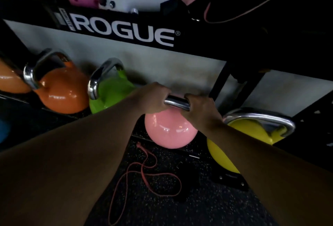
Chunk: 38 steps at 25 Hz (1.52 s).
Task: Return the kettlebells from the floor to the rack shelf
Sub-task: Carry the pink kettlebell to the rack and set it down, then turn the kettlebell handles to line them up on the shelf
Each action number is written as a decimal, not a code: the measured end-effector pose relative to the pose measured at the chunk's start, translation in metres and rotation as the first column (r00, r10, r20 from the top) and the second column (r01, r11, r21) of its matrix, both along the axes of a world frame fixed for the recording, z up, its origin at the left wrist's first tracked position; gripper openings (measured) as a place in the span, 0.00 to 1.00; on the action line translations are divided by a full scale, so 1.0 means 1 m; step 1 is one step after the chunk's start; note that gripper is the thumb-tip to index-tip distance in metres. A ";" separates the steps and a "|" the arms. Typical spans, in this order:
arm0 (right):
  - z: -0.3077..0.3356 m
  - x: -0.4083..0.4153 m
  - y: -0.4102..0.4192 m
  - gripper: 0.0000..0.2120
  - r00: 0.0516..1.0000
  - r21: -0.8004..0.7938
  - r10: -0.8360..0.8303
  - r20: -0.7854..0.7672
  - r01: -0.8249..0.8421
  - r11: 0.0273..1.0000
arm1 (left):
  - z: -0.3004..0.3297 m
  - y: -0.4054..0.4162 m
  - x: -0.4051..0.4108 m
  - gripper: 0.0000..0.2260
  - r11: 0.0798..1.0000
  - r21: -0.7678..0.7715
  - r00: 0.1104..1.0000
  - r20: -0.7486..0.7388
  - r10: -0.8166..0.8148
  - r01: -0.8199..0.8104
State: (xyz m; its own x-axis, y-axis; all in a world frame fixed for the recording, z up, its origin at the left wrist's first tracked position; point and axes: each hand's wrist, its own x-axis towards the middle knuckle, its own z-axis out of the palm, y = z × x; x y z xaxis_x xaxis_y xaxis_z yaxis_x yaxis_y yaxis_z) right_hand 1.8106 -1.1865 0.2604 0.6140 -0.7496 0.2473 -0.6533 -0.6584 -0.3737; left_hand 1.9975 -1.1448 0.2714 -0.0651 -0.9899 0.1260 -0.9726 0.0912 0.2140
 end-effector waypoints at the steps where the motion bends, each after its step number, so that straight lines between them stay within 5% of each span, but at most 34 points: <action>1: 0.000 0.002 -0.002 0.07 1.000 0.022 -0.013 0.006 0.013 1.000 | 0.001 -0.004 0.003 0.06 1.000 -0.001 1.000 -0.016 0.006 -0.006; 6: 0.006 0.017 -0.020 0.09 0.998 0.088 -0.052 -0.041 0.056 0.995 | -0.006 -0.023 0.009 0.10 0.995 0.037 0.982 -0.159 0.101 -0.097; 10: 0.009 0.035 -0.042 0.11 0.988 0.149 -0.096 -0.125 0.114 0.982 | -0.002 -0.049 0.017 0.06 0.983 0.100 0.988 0.009 0.156 -0.156; 17: 0.012 0.027 -0.039 0.12 0.992 0.245 -0.034 -0.122 0.063 0.967 | -0.002 -0.045 0.017 0.12 0.975 0.116 0.981 0.044 0.188 -0.192; 20: 0.012 0.005 -0.026 0.15 0.979 0.086 -0.052 -0.197 0.070 0.994 | 0.004 -0.030 0.004 0.16 0.995 0.009 0.994 0.056 0.096 -0.097; 25: 0.019 -0.061 -0.001 0.18 0.966 -0.239 -0.071 -0.248 0.010 0.971 | 0.004 0.000 -0.055 0.36 0.994 -0.108 0.965 0.259 0.039 -0.012; 32: 0.038 -0.180 0.027 0.18 0.964 -0.285 -0.146 -0.222 0.079 0.955 | 0.028 0.019 -0.179 0.14 0.987 -0.127 0.941 0.334 -0.047 0.094; 38: 0.050 -0.349 0.034 0.17 0.920 -0.295 -0.273 -0.282 0.188 0.937 | 0.035 0.013 -0.332 0.13 0.977 -0.139 0.926 0.364 -0.102 0.162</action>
State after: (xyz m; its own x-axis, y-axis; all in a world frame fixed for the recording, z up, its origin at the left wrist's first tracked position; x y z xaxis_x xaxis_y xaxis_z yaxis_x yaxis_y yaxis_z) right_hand 1.4616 -1.1528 0.3100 0.5094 -0.8158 0.2739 -0.8533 -0.5201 0.0376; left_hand 1.6655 -1.1317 0.3061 -0.2642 -0.9367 0.2298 -0.9585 0.2286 -0.1701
